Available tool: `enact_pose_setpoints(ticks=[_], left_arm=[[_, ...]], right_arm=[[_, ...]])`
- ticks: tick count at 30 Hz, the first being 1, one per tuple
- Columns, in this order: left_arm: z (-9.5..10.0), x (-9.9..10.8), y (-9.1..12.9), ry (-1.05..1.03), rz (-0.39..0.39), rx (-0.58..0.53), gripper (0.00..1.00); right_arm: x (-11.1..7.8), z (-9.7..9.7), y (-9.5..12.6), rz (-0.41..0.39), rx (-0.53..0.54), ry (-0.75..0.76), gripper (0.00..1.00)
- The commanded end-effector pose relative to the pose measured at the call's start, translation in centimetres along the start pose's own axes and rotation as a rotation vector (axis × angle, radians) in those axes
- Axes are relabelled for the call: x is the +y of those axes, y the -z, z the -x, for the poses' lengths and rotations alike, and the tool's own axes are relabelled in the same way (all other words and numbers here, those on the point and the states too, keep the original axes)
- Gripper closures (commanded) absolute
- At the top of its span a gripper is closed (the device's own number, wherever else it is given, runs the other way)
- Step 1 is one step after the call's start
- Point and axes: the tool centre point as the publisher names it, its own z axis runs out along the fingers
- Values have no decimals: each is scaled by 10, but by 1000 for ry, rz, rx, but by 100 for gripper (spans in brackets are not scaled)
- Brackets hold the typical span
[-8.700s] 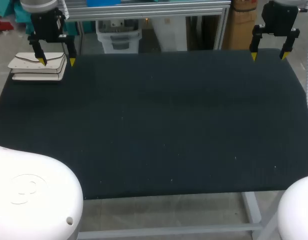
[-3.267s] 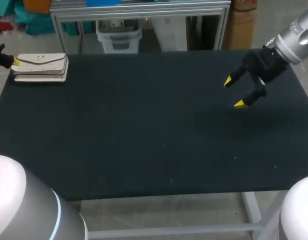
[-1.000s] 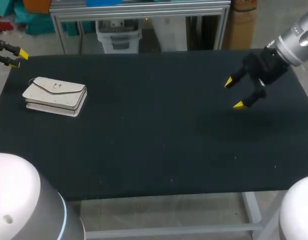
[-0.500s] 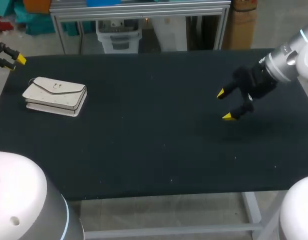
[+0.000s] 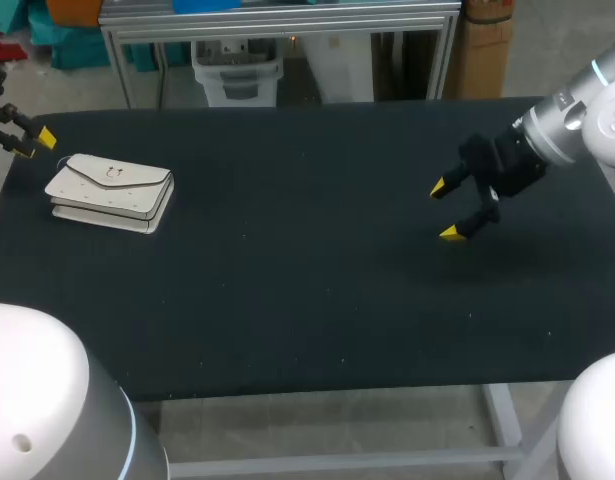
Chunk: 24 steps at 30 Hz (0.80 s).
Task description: Pick up the bag, open it, inspect its contents, close it, and place it on the opposite side
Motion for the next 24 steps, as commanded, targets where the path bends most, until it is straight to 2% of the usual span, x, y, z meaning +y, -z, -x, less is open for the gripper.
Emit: enact_pose_setpoints(ticks=[1,10,13,16,20,24], left_arm=[[11,-5,-9,5,655,66,0],[-5,19,-26,-2,723,122,0],[-11,25,-27,1,743,125,18],[-16,28,-29,20,757,112,19],[-19,29,-35,52,752,100,31],[-16,30,-44,81,735,96,32]], right_arm=[[0,0,0,0,1,0,0],[0,0,0,0,1,0,0],[0,0,0,0,1,0,0],[0,0,0,0,1,0,0],[0,0,0,0,1,0,0],[0,0,0,0,1,0,0]])
